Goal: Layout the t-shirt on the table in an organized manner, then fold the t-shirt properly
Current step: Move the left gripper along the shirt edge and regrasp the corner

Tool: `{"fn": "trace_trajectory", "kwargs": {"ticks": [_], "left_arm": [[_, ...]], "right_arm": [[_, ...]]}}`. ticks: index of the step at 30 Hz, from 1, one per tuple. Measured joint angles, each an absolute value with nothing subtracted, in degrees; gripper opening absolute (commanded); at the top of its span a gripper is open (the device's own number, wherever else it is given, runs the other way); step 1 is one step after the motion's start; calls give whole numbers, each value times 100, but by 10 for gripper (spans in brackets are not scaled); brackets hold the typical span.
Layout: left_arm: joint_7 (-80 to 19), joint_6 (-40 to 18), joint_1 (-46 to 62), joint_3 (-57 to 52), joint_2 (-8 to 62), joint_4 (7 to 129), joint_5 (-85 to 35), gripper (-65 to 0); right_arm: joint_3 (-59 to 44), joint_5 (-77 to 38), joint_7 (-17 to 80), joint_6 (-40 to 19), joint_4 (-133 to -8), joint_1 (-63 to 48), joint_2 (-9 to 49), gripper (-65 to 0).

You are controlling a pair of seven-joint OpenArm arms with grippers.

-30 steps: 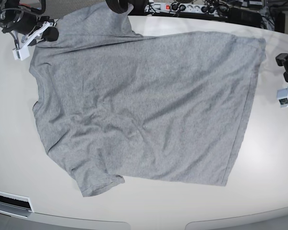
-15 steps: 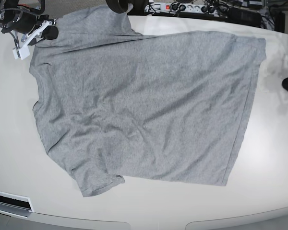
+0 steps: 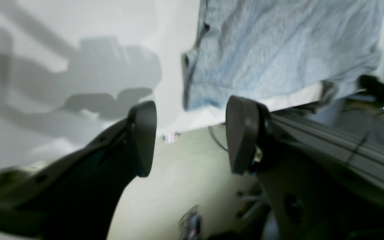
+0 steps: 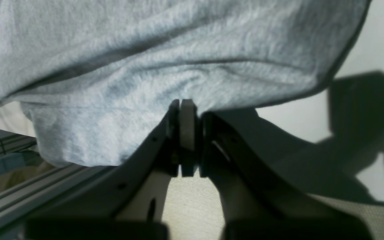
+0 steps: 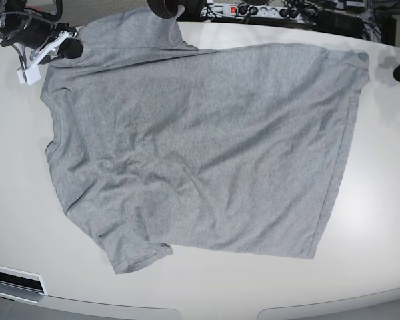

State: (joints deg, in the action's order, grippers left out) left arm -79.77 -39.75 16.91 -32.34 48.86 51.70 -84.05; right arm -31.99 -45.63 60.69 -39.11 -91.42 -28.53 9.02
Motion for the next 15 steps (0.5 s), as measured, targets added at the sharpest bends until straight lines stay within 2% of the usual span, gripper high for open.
{"fn": "trace_trajectory", "kwargs": {"ticks": [6,15], "left_arm": [[-7937,-3972,2176,-3474,4375,5166,-8396,-311],[-6676,-3970,2206,-3474,4036,5166,-8075,-309]], "right_arm": [[-3199,-4565,6071,-3913,-9142,-2856,899,-650],[-3199,-4565,6112,-3913,-9142,-2869,904,-650]]}}
